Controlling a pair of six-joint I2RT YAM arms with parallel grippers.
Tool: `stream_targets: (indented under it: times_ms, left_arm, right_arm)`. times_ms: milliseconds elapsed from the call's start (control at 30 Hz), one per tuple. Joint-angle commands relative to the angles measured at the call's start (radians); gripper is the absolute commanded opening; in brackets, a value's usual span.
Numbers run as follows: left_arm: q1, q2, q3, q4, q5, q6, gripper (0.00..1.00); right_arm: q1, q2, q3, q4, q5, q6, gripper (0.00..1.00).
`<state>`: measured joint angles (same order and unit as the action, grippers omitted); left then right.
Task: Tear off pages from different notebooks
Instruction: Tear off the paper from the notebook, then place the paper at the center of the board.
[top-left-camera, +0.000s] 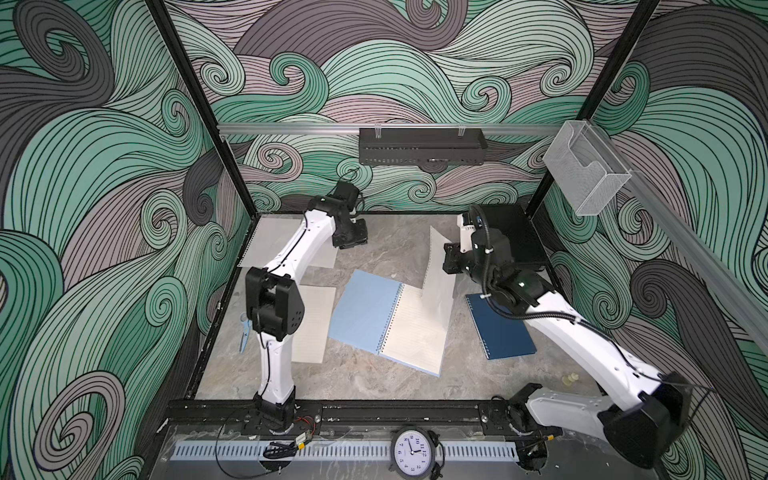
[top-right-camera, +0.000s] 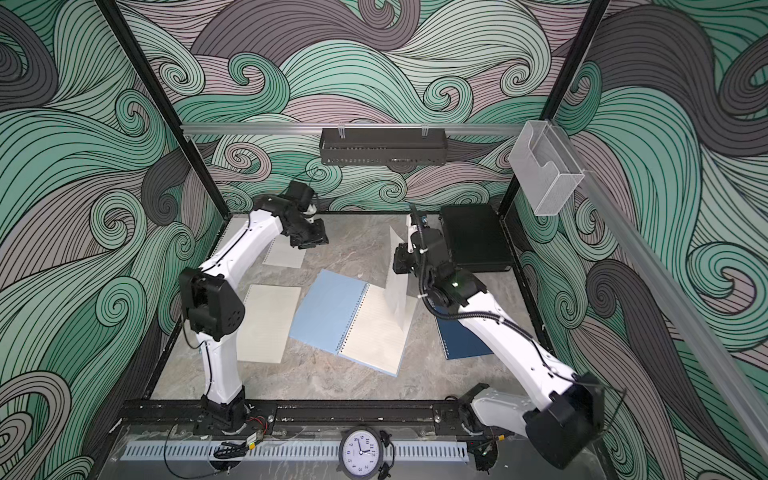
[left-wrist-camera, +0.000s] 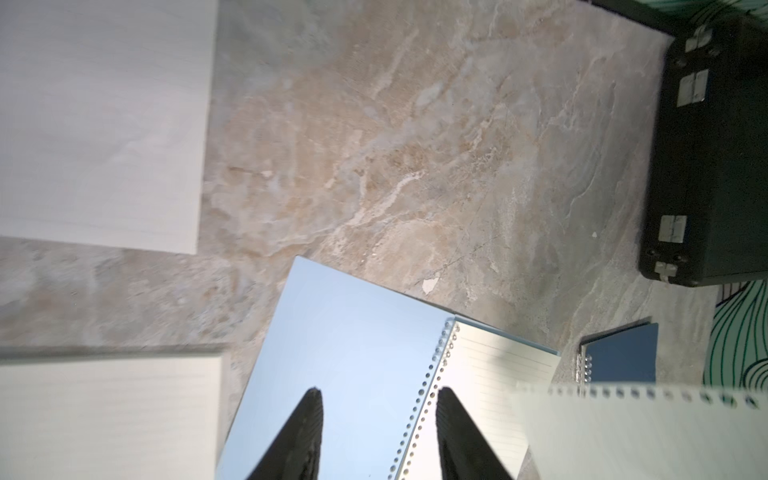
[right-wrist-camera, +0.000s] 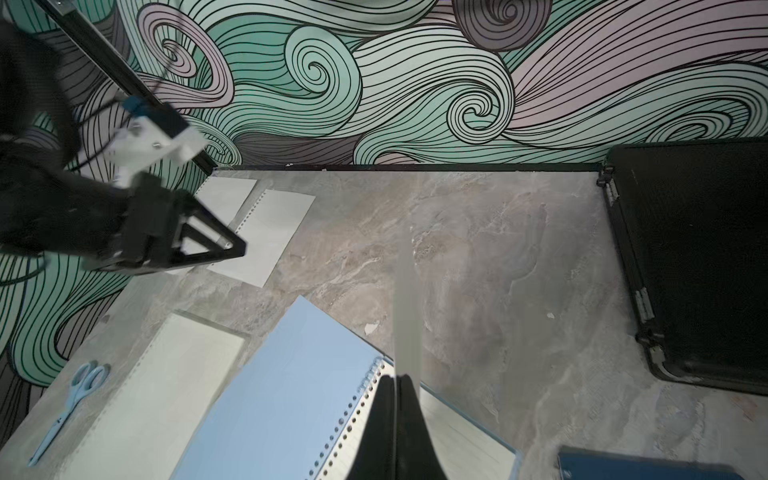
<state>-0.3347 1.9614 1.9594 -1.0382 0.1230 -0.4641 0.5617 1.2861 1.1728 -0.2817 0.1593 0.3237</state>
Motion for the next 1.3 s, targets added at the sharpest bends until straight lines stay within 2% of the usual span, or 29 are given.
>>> stream_targets:
  times_ms: [0, 100, 267, 500, 800, 1267]
  left_arm:
    - [-0.023, -0.069, -0.127, 0.034, -0.006, 0.005, 0.45]
    - [-0.023, -0.134, -0.246, 0.097, 0.031, -0.009, 0.45]
    - [-0.029, -0.189, -0.387, 0.172, 0.069, -0.029, 0.44]
    - [-0.042, -0.191, -0.439, 0.191, 0.078, -0.036, 0.44]
    - [-0.098, -0.210, -0.460, 0.209, 0.077, -0.056, 0.44]
    - [-0.208, -0.277, -0.590, 0.246, 0.072, -0.091, 0.43]
  right_arm:
    - [-0.008, 0.113, 0.097, 0.104, 0.002, 0.060, 0.00]
    - [-0.033, 0.237, 0.198, 0.173, 0.032, 0.094, 0.00]
    - [-0.119, 0.451, 0.429, 0.191, -0.044, 0.219, 0.00]
    - [-0.171, 0.677, 0.685, 0.135, 0.041, 0.283, 0.00]
    - [-0.248, 0.772, 0.506, 0.324, 0.107, 0.444, 0.00]
    - [-0.285, 0.846, 0.371, 0.333, 0.235, 0.603, 0.00]
